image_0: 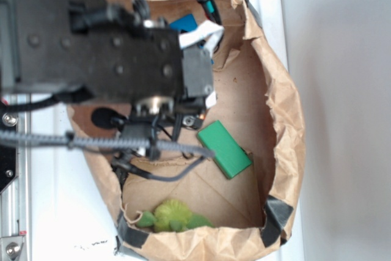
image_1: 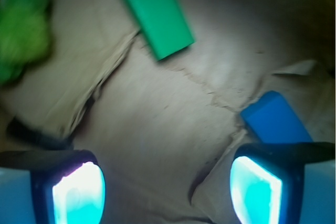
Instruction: Grab the blue block.
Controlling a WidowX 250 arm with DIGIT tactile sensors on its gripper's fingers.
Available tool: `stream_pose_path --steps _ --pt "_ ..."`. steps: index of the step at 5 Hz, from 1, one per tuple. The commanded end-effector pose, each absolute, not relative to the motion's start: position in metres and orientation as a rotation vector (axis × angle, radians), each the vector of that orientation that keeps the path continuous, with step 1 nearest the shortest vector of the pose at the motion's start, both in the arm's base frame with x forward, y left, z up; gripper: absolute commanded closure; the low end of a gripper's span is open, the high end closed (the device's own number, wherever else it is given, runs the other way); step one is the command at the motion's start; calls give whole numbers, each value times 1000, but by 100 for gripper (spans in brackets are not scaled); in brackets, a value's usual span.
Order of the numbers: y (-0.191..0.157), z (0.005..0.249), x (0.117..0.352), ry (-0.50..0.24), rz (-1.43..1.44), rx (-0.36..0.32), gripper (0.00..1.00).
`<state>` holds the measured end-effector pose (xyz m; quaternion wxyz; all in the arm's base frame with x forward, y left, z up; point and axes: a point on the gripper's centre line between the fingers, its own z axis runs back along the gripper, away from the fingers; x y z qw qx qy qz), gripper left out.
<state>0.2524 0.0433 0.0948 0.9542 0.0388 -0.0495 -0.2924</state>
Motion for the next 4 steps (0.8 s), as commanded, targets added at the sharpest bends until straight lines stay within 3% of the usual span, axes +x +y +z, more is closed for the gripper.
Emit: stream_pose_path --steps 1,2,3,4 --pt "50 108 262 -142 -602 102 0" --pt "50 108 262 -142 -602 102 0" --pt "61 94 277 -143 -655 70 0" --pt "74 81 291 -136 -650 82 0"
